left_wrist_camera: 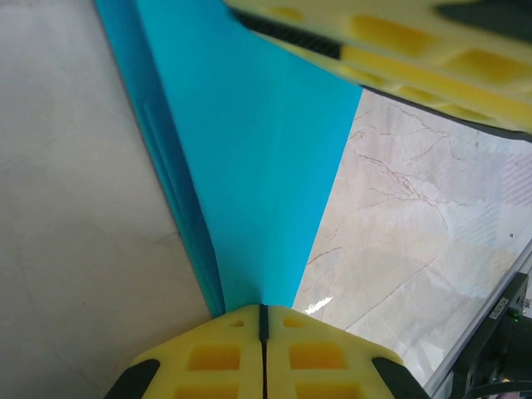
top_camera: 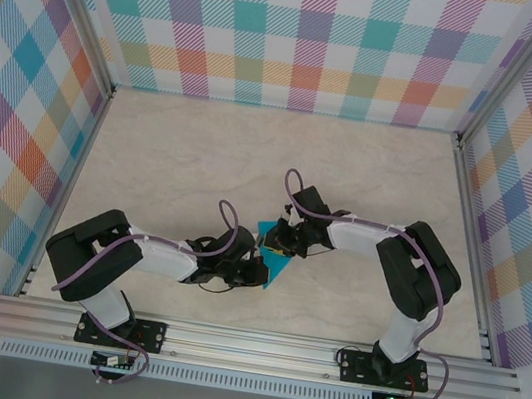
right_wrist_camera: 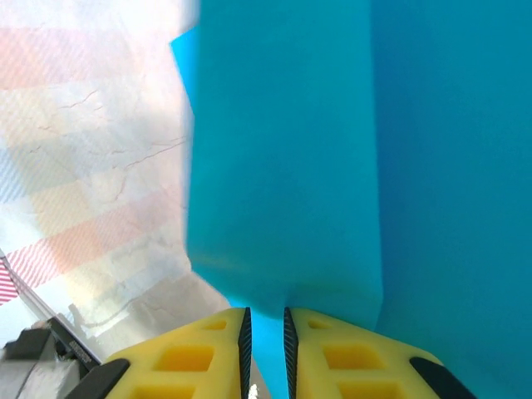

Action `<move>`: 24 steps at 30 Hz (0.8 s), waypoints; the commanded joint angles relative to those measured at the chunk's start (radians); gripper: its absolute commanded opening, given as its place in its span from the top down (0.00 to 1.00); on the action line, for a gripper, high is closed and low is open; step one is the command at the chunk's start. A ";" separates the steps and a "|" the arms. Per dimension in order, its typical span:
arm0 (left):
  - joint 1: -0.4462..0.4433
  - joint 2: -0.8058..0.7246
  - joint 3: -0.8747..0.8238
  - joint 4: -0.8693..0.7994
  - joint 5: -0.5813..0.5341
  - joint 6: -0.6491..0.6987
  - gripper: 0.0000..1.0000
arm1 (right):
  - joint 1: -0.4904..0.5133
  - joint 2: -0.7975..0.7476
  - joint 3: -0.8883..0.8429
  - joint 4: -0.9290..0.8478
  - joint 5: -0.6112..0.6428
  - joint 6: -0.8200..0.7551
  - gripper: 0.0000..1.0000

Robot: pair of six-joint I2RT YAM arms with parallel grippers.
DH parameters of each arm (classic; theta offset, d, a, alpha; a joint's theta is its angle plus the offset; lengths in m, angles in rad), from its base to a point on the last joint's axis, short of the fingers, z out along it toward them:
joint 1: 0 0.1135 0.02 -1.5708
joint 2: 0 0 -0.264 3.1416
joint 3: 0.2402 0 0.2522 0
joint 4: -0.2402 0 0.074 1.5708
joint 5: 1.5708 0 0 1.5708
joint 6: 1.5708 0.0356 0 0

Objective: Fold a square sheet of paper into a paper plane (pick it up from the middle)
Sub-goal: Fourth fold the wing at the center of the table.

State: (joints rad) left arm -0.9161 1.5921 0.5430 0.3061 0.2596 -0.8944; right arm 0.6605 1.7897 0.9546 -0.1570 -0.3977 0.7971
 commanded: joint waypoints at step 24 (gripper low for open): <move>-0.018 -0.005 -0.025 -0.114 -0.033 0.011 0.94 | -0.030 0.068 0.050 0.006 -0.118 -0.110 0.86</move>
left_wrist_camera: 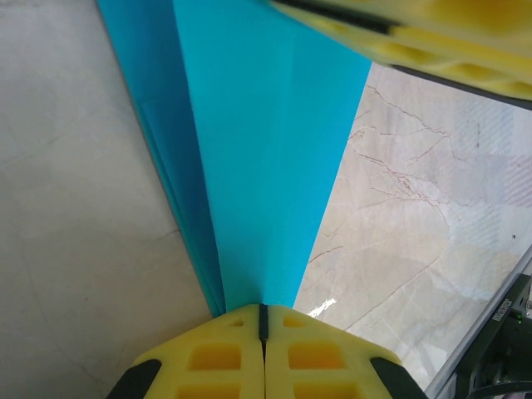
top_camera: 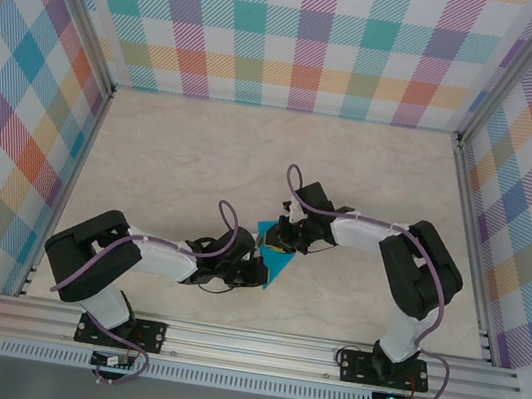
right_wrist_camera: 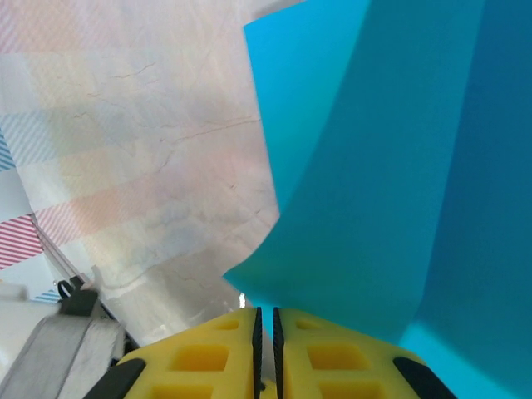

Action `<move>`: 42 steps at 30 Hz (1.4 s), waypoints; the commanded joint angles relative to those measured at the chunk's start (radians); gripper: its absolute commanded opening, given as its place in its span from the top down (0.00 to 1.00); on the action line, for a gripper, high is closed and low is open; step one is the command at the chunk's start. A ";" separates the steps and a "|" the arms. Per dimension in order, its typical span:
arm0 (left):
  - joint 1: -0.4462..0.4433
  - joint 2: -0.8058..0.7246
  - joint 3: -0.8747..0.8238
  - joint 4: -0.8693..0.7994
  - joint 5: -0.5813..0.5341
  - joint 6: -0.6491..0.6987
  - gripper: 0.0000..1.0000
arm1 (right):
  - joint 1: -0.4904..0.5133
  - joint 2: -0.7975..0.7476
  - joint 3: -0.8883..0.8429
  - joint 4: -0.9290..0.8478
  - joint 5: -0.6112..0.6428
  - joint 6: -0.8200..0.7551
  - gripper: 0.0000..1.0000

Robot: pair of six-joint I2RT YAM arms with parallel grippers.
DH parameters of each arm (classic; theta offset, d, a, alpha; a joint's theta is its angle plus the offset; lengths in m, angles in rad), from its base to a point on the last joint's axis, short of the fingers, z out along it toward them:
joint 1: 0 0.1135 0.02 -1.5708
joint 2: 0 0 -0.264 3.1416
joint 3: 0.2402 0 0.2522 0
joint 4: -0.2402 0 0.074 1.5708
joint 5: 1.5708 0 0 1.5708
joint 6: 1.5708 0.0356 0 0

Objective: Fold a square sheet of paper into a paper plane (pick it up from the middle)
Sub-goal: Fourth fold the wing at the center of the table.

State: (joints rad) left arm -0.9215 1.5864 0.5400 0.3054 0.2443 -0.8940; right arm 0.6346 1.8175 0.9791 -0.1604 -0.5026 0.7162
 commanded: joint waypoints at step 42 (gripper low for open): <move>0.000 -0.045 0.081 -0.071 -0.156 -0.055 0.86 | -0.002 0.025 -0.106 0.127 0.068 0.107 0.86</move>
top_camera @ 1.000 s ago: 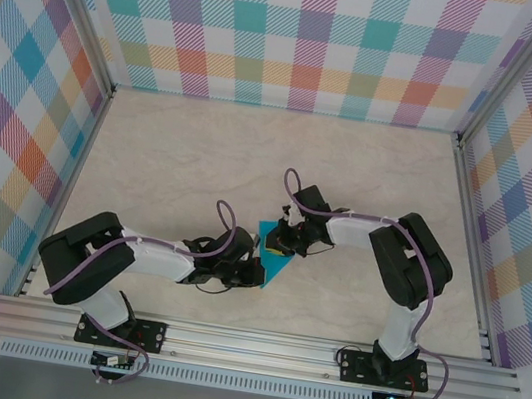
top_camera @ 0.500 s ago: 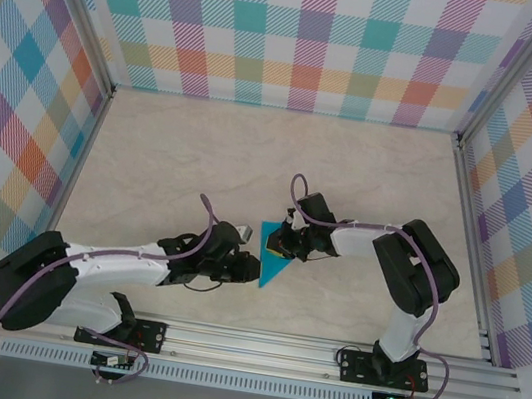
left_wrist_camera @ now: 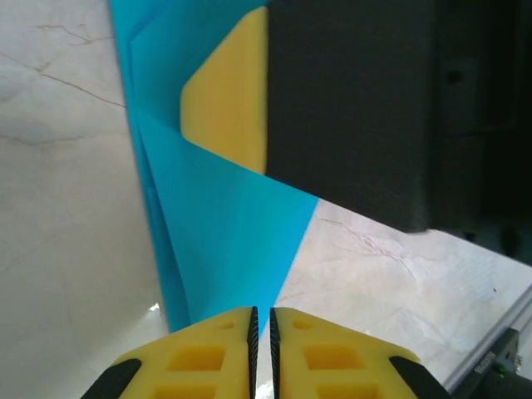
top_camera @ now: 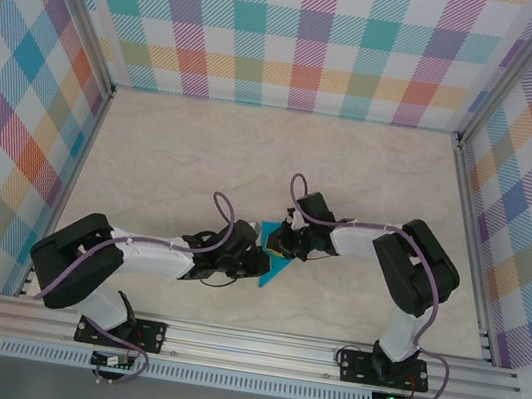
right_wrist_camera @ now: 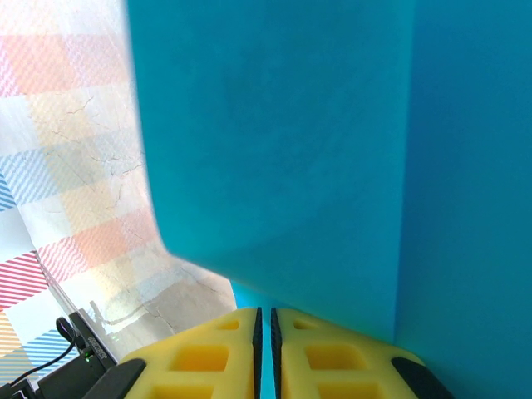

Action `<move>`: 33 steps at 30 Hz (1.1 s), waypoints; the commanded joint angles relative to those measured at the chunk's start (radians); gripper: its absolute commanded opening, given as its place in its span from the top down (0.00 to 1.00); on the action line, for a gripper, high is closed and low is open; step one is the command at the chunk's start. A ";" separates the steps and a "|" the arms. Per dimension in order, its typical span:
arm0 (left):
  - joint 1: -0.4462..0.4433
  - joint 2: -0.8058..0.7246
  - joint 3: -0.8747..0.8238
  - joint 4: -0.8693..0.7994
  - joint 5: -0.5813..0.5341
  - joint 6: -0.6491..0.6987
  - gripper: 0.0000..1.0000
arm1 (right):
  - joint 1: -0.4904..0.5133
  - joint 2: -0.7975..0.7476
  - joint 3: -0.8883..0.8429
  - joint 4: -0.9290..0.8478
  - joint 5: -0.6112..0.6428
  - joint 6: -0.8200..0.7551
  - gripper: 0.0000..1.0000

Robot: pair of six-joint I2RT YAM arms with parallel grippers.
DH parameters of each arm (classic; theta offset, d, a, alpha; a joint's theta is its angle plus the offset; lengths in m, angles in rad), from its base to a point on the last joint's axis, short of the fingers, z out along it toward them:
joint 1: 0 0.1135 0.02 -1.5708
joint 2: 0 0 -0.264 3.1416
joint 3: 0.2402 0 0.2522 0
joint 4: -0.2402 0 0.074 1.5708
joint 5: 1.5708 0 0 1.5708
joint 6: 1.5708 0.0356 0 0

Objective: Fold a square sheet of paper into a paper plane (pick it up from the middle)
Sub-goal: Fourth fold the wing at the center of the table.

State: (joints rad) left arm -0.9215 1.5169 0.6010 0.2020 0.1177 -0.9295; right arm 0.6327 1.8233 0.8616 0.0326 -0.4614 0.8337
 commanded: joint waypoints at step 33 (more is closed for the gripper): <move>-0.020 0.118 -0.064 -0.076 -0.088 -0.069 0.95 | -0.063 0.002 0.129 -0.150 -0.162 -0.191 0.87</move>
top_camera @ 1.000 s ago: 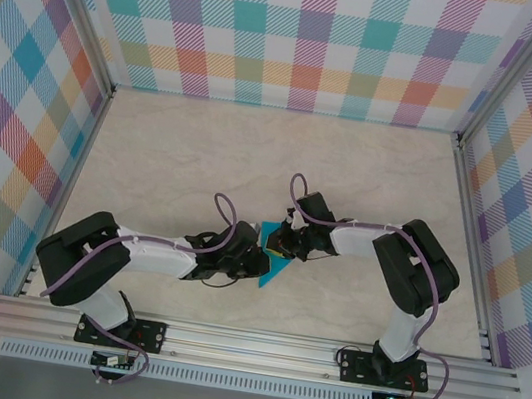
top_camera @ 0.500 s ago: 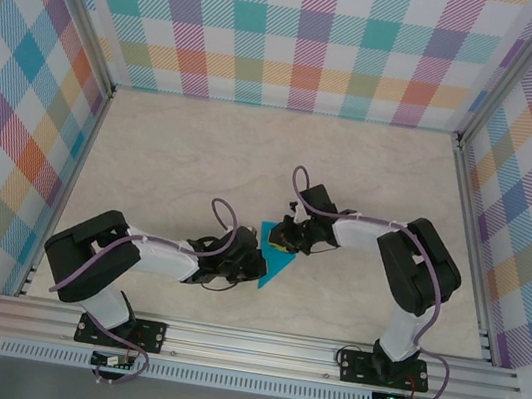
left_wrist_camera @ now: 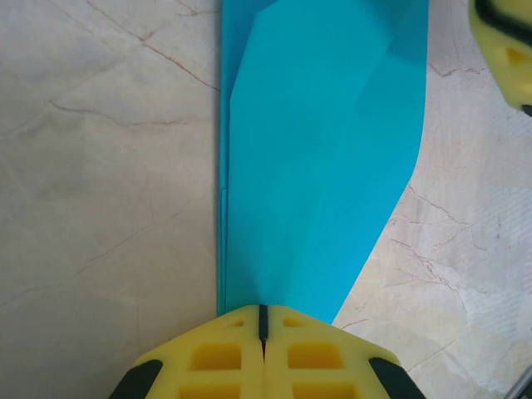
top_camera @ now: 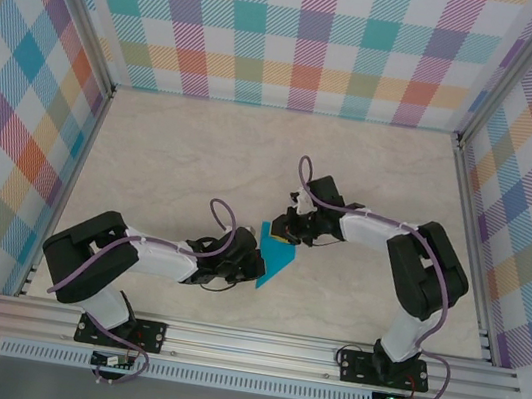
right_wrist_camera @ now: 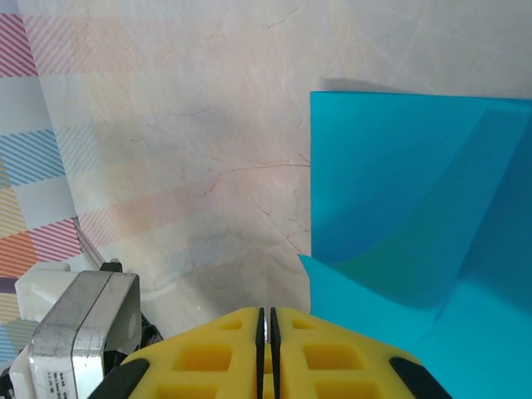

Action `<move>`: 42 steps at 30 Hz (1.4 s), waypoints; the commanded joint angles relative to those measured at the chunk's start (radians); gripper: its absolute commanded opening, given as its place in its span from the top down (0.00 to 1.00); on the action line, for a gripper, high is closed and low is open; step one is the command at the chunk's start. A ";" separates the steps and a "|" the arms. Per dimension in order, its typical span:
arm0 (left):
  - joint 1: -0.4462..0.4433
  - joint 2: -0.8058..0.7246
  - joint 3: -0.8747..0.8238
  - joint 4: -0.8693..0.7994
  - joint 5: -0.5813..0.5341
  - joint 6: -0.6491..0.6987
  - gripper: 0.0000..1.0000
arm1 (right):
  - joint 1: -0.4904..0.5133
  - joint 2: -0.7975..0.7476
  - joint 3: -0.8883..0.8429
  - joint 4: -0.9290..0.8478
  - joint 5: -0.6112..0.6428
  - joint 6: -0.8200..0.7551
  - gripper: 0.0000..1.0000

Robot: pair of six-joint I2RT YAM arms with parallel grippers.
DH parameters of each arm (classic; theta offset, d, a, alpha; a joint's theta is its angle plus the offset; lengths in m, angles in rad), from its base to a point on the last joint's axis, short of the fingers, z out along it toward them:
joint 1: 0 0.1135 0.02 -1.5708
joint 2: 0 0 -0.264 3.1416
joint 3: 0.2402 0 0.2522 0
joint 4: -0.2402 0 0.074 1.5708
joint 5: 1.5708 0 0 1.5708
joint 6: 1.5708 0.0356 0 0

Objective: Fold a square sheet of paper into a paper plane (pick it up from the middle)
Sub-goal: Fourth fold the wing at the center of the table.

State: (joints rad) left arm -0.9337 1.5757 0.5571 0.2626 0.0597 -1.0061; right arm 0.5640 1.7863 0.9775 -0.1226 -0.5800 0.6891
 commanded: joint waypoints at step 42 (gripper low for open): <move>-0.008 0.049 -0.072 -0.199 -0.050 0.011 0.96 | -0.125 0.237 0.164 -0.024 0.135 -0.143 0.87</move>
State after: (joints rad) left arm -0.9337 1.5780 0.5457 0.2848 0.0494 -1.0061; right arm 0.4786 1.9873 1.1088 -0.1783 -0.5877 0.5922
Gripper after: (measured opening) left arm 0.048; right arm 0.129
